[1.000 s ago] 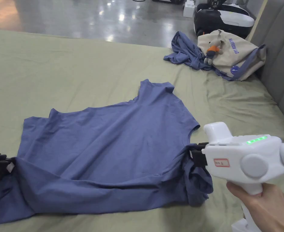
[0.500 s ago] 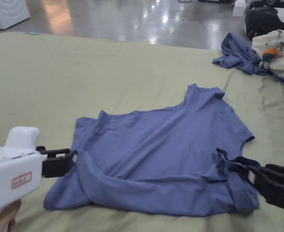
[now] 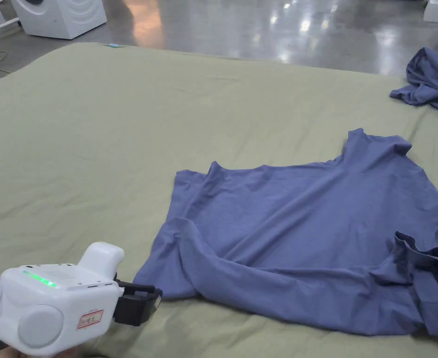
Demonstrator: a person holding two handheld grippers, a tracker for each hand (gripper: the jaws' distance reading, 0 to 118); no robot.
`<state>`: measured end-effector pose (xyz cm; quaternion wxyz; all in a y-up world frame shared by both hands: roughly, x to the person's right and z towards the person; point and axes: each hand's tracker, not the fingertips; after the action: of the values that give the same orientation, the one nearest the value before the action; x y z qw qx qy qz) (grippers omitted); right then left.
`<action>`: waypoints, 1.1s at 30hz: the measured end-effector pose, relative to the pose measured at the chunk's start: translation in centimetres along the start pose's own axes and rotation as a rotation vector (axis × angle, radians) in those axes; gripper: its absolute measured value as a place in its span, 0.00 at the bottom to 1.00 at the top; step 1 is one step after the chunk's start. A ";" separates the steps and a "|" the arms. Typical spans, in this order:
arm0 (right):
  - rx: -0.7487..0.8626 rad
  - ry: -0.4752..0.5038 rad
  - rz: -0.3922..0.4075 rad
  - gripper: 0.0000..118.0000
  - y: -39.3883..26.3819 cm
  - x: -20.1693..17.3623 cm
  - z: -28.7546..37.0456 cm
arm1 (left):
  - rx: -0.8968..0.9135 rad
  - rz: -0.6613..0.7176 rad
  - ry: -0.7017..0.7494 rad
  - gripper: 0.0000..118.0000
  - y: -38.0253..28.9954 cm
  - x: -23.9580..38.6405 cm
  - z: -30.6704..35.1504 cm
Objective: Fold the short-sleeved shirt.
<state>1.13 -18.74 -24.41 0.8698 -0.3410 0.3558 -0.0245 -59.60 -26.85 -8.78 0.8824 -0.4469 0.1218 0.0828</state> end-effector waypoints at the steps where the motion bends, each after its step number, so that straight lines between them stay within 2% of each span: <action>1: -0.006 -0.007 -0.014 0.03 -0.3 0.2 0.0 | 0.013 0.005 0.027 0.81 0.3 0.4 -0.4; 4: -0.022 -0.041 -0.017 0.03 -0.9 0.4 -0.2 | -0.023 -0.051 0.041 0.80 1.5 1.1 -2.3; 5: -0.032 -0.046 -0.018 0.03 -1.0 0.6 -0.5 | -0.052 -0.054 0.046 0.77 1.8 1.2 -3.1; 7: -0.050 -0.062 -0.006 0.03 -1.3 1.0 -1.1 | -0.081 -0.023 -0.049 0.30 1.9 1.3 -3.9; 8: -0.070 -0.080 0.010 0.03 -1.3 1.1 -1.6 | -0.032 -0.033 0.000 0.08 1.7 1.7 -3.0; 10: -0.101 -0.104 0.051 0.03 -1.2 1.2 -2.5 | -0.036 -0.008 -0.022 0.07 2.0 1.4 -1.9; 13: -0.107 -0.094 0.068 0.05 -0.8 1.7 -4.2 | -0.003 0.064 -0.053 0.07 1.0 0.0 0.6; 14: -0.109 -0.091 0.072 0.18 -0.6 1.8 -4.9 | 0.006 0.068 -0.059 0.07 0.9 -0.2 1.5; 15: -0.114 -0.091 0.082 0.49 -0.3 1.9 -5.7 | 0.027 0.076 -0.057 0.07 0.7 -0.5 2.5; 16: -0.134 -0.095 0.101 0.71 0.0 2.5 -6.8 | 0.014 0.092 -0.063 0.07 0.9 -0.7 2.9; 17: -0.142 -0.092 0.112 0.85 0.2 2.9 -8.2 | 0.016 0.095 -0.069 0.07 0.9 -0.6 3.2; 18: -0.150 -0.099 0.119 0.86 0.4 3.3 -9.5 | 0.028 0.092 -0.073 0.07 1.1 -0.5 3.3; 26: -0.240 -0.194 0.260 0.86 2.1 5.2 -19.1 | -0.005 0.054 -0.060 0.07 2.1 1.2 2.3; 28: -0.240 -0.159 0.243 0.80 2.6 5.1 -19.6 | -0.011 0.056 -0.058 0.07 2.2 2.2 2.5; 30: -0.243 -0.139 0.269 0.77 2.7 4.9 -20.3 | -0.023 0.053 -0.053 0.07 2.2 2.7 2.5; 31: -0.265 -0.133 0.289 0.66 2.8 4.9 -20.9 | -0.027 0.048 -0.048 0.07 2.3 2.8 2.6; 32: -0.295 -0.097 0.298 0.36 3.0 5.0 -21.2 | -0.032 0.042 -0.044 0.07 2.4 2.9 2.7; 33: -0.267 -0.061 0.286 0.12 2.9 5.0 -21.2 | -0.036 0.037 -0.043 0.07 2.5 3.1 2.7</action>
<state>-9.20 -30.16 -40.05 0.8219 -0.3997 0.3741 0.1573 -56.89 -23.05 -10.04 0.8750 -0.4583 0.1094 0.1110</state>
